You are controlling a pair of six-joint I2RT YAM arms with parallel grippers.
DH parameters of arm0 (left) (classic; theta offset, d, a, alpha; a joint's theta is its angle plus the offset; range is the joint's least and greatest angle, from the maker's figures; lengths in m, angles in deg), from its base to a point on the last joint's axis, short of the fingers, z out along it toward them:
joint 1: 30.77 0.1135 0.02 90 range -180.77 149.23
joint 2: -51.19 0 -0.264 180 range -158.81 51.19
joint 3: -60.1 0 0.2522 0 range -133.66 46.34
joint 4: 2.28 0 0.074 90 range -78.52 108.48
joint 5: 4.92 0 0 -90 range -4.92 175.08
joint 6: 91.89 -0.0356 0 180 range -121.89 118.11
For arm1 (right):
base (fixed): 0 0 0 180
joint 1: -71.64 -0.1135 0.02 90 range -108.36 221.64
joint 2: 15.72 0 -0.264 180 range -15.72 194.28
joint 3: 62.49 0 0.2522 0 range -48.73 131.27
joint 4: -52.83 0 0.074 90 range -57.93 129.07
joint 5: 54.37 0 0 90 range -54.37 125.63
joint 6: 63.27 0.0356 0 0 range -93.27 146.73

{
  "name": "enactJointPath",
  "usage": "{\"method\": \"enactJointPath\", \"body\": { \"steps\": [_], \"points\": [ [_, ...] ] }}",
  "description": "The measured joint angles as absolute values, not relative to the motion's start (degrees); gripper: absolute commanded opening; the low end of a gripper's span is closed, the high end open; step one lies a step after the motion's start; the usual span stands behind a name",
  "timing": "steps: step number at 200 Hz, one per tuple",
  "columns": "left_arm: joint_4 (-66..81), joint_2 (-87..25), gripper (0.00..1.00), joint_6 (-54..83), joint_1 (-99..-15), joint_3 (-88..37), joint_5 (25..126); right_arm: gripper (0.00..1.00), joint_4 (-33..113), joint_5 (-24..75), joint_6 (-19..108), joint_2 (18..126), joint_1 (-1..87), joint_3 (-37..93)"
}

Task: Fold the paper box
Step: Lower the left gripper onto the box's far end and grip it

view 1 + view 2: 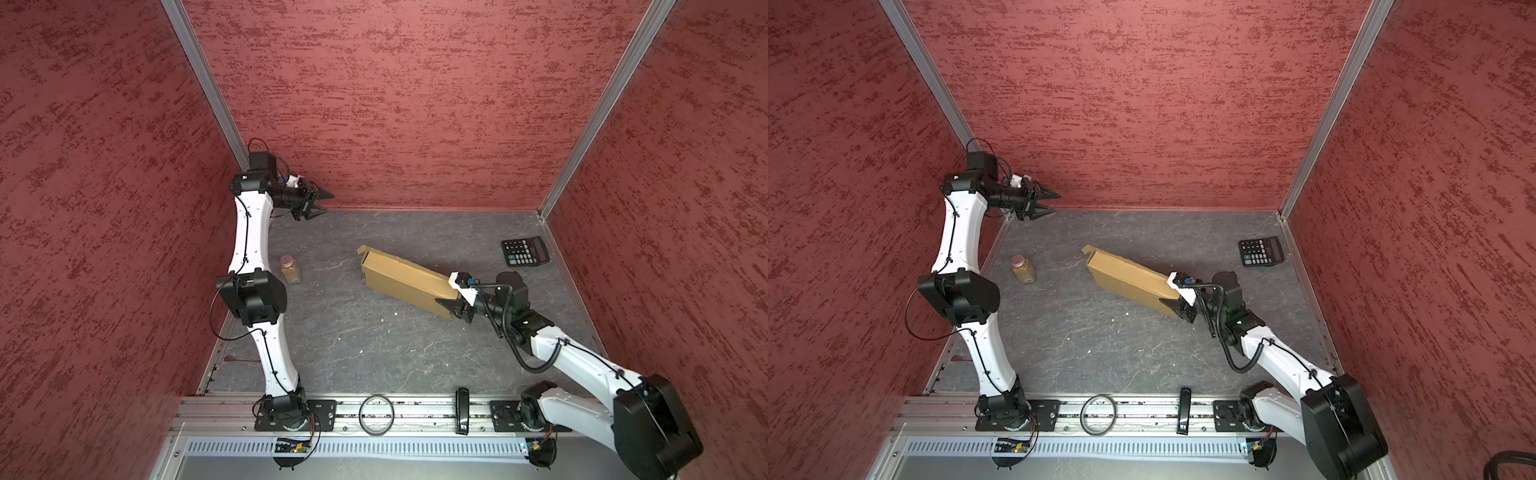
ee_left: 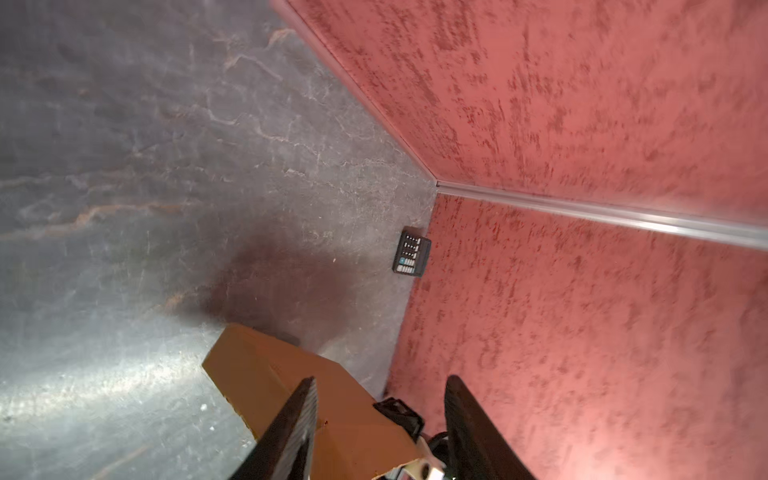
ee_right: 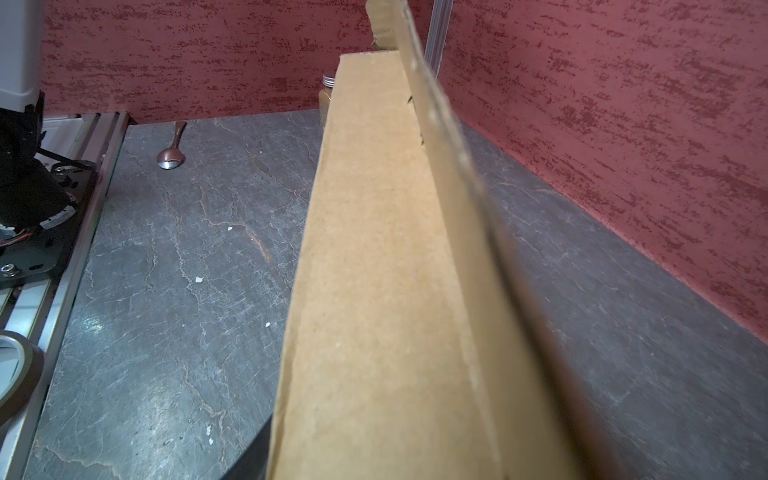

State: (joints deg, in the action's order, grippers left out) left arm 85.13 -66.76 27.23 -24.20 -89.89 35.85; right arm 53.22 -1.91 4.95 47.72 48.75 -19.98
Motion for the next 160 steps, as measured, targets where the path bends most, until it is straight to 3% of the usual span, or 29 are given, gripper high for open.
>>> {"method": "enactJointPath", "body": {
  "steps": [28,73,160],
  "points": [
    [75.16,-55.77,0.51,22.60,-28.37,-73.56,37.16,0.38,51.54,-2.10,6.42,47.68,48.75,-18.80],
    [55.67,-41.06,0.53,20.65,-27.76,-42.87,34.32,0.39,48.50,-2.06,7.75,47.37,48.75,-17.25],
    [42.03,-26.17,0.63,5.49,-35.78,-24.67,40.42,0.39,45.94,-1.99,8.71,47.06,48.57,-17.25]
  ]
}}
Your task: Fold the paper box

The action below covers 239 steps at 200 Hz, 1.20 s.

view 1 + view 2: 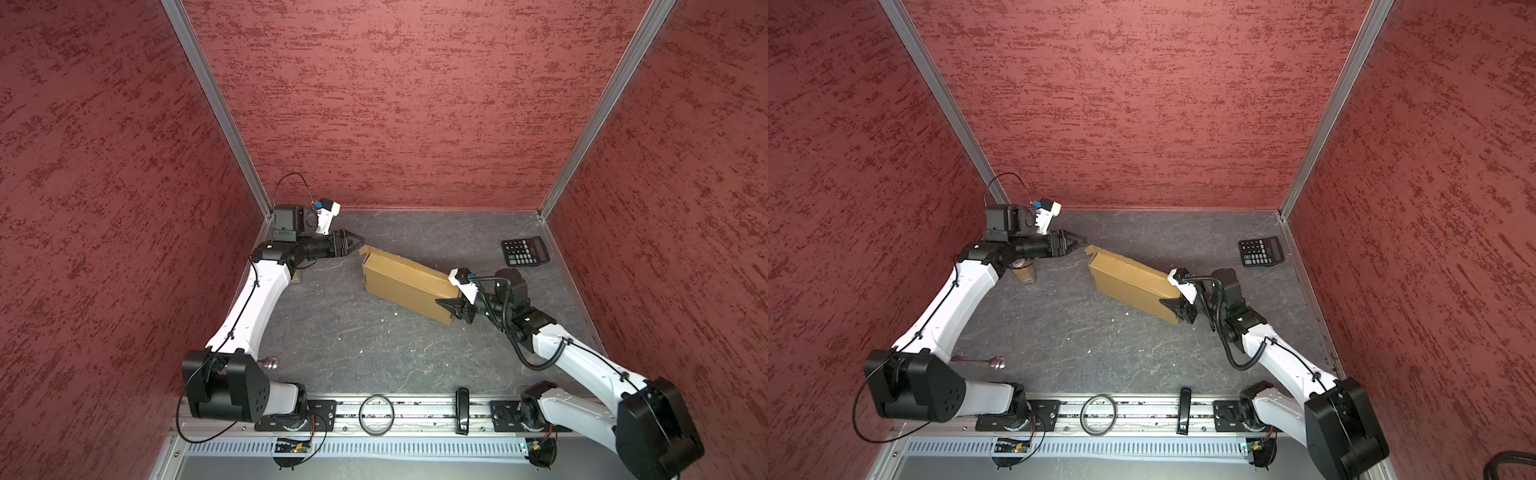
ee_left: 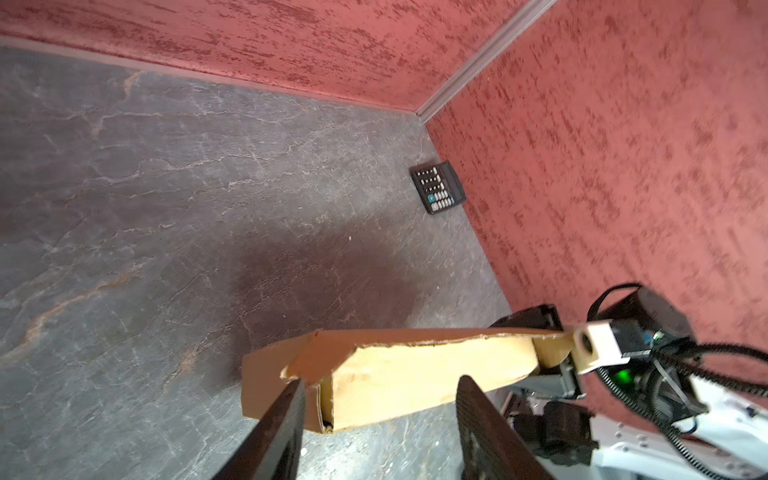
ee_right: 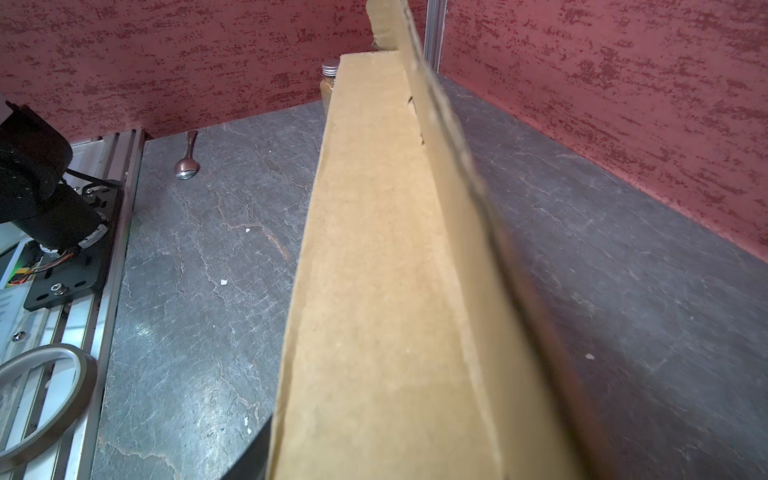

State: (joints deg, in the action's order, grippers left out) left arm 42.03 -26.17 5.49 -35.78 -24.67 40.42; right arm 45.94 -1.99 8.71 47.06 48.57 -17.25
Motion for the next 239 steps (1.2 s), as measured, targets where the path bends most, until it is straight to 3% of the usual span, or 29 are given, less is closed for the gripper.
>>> {"method": "enactJointPath", "body": {
  "steps": [72,108,239],
  "points": [
    [31.76,-24.09,0.64,-0.20,-37.11,-15.73,45.62,0.40,45.94,-1.99,8.71,47.09,48.55,-17.25],
    [27.84,-24.92,0.60,-0.28,-37.22,-15.60,44.72,0.40,45.83,-1.86,8.69,47.09,48.55,-17.25],
    [26.86,-28.73,0.53,-0.31,-39.21,-15.57,42.10,0.40,45.83,-1.56,8.69,47.09,48.53,-17.25]
  ]
}}
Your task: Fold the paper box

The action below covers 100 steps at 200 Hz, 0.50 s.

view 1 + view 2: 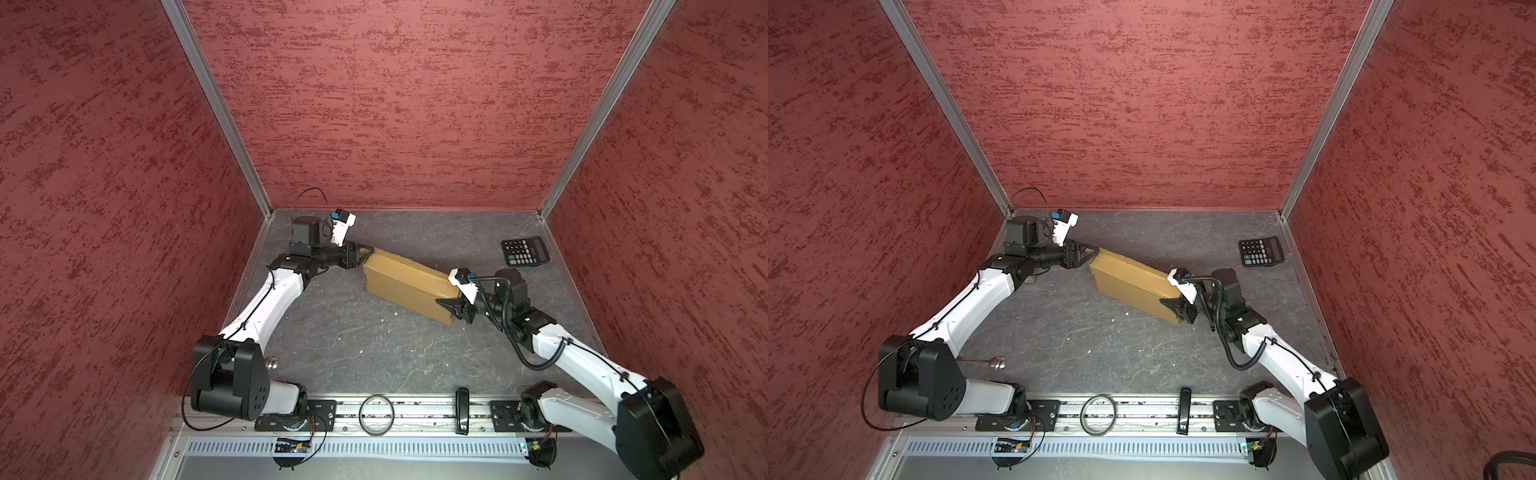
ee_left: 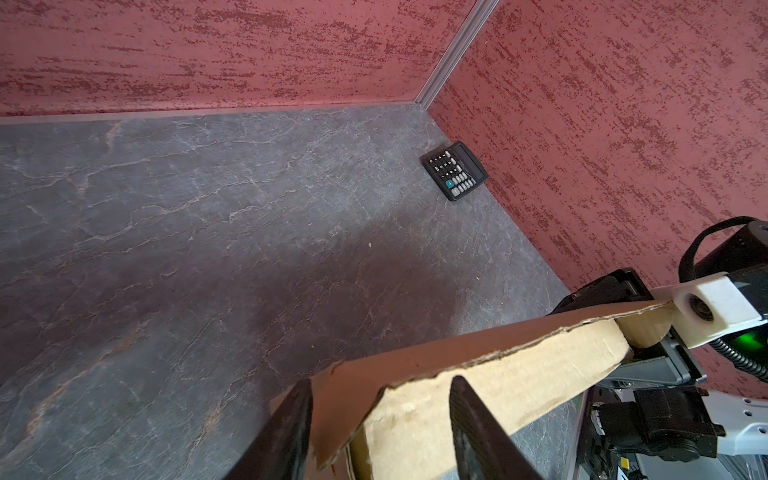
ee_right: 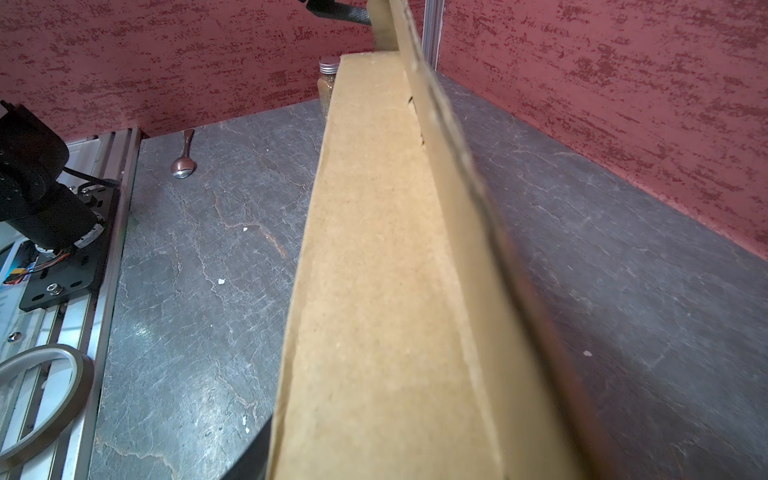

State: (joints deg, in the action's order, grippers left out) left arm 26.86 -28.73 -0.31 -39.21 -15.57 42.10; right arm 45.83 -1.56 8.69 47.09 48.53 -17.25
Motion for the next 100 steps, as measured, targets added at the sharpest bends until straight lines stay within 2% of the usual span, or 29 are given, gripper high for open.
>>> {"method": "enactJointPath", "body": {
  "steps": [100],
  "points": [
    [26.47,-27.50,0.47,1.57,-40.87,-13.43,42.73,0.40,46.01,-1.38,8.67,47.26,48.53,-17.25]
  ]
}}
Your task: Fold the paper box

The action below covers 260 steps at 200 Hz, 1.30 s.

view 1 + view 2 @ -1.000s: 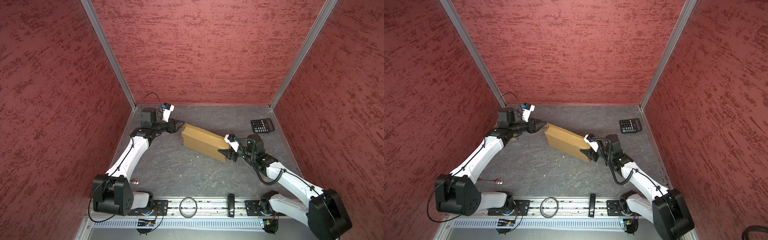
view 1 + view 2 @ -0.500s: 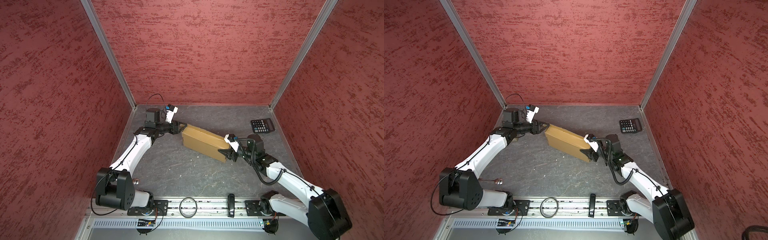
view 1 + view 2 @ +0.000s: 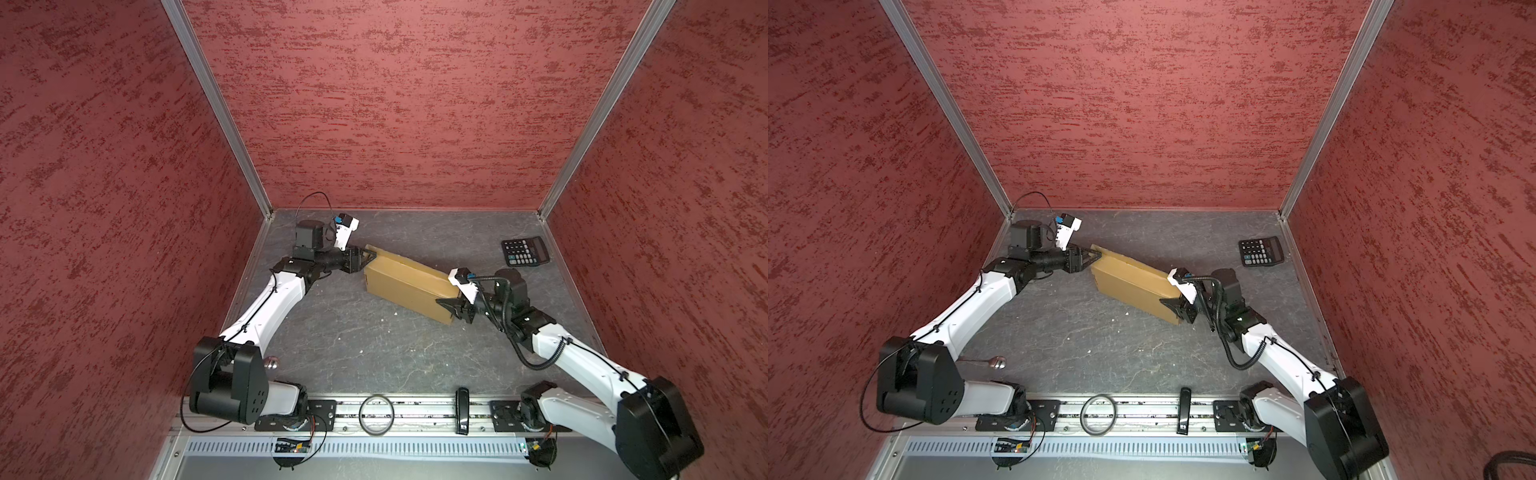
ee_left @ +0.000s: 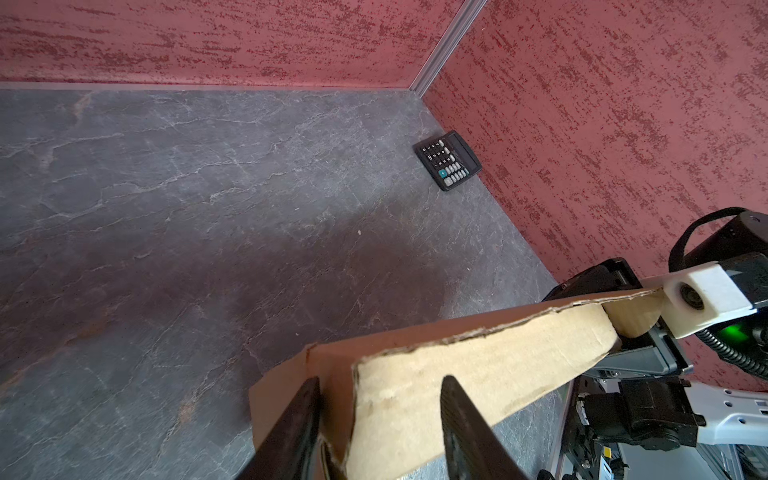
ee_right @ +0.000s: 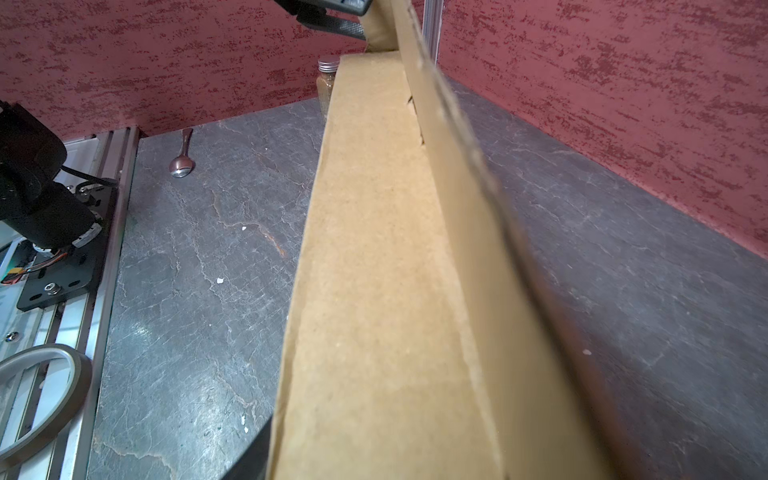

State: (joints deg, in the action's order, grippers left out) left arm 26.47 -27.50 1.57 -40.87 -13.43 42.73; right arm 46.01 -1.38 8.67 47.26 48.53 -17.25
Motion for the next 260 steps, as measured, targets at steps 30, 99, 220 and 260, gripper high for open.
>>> {"method": "enactJointPath", "body": {
  "steps": [30,99,220,260],
  "points": [
    [26.47,-26.78,0.47,2.32,-41.33,-13.43,43.37,0.40,46.53,-1.40,8.69,47.44,48.53,-17.25],
    [26.49,-26.59,0.46,2.75,-41.73,-12.93,44.20,0.40,46.53,-1.36,8.71,47.61,48.53,-17.25],
    [26.01,-24.40,0.46,4.31,-40.85,-12.47,48.70,0.38,46.55,-1.25,8.71,47.61,48.53,-17.29],
    [25.02,-23.72,0.33,4.96,-40.00,-13.65,47.80,0.37,46.80,-1.18,8.76,47.61,48.53,-17.49]
  ]
}}
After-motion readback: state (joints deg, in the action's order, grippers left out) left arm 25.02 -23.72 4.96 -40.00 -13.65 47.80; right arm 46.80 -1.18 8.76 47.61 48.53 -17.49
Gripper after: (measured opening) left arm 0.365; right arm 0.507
